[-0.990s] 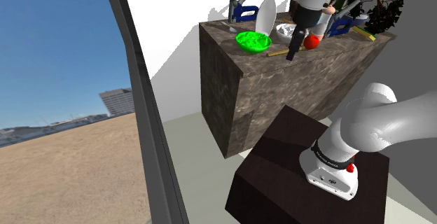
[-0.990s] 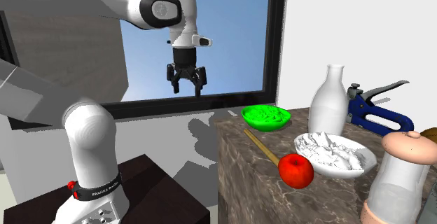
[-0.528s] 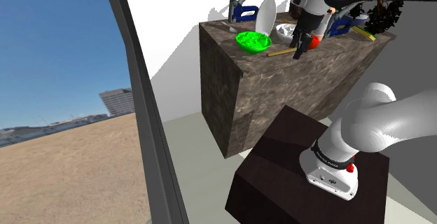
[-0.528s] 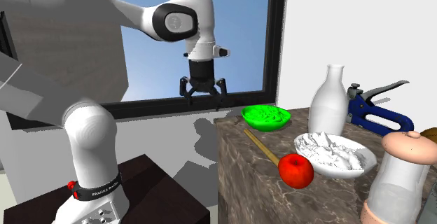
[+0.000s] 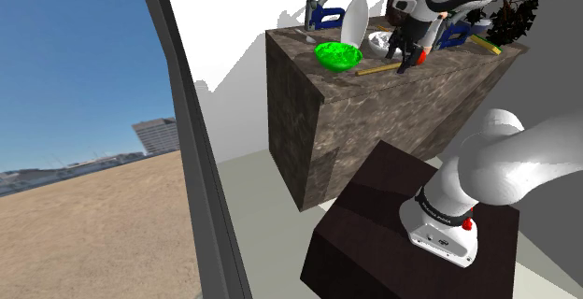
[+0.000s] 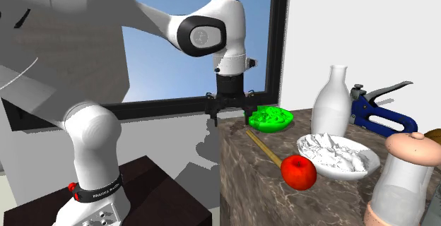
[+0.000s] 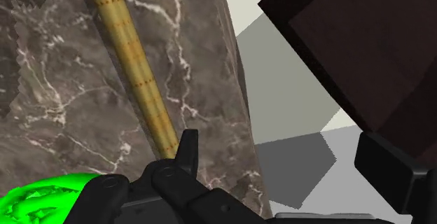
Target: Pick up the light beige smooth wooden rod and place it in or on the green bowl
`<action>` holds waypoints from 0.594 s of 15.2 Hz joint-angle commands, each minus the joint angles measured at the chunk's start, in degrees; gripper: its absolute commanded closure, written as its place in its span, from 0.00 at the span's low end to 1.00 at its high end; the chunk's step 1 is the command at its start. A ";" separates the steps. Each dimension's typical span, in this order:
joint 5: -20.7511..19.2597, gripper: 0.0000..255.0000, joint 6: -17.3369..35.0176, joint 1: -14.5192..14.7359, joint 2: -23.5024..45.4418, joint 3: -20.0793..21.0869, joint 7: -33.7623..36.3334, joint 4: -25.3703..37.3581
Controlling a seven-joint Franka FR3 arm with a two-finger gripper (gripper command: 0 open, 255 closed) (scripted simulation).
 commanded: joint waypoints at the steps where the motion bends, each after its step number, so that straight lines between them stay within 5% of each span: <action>1: 0.19 0.00 2.85 3.18 3.99 -5.23 -6.88 2.72; 7: 6.77 0.00 8.54 17.33 15.96 -22.80 -27.06 12.34; 9: 7.26 0.00 10.21 18.29 16.84 -24.11 -27.48 11.48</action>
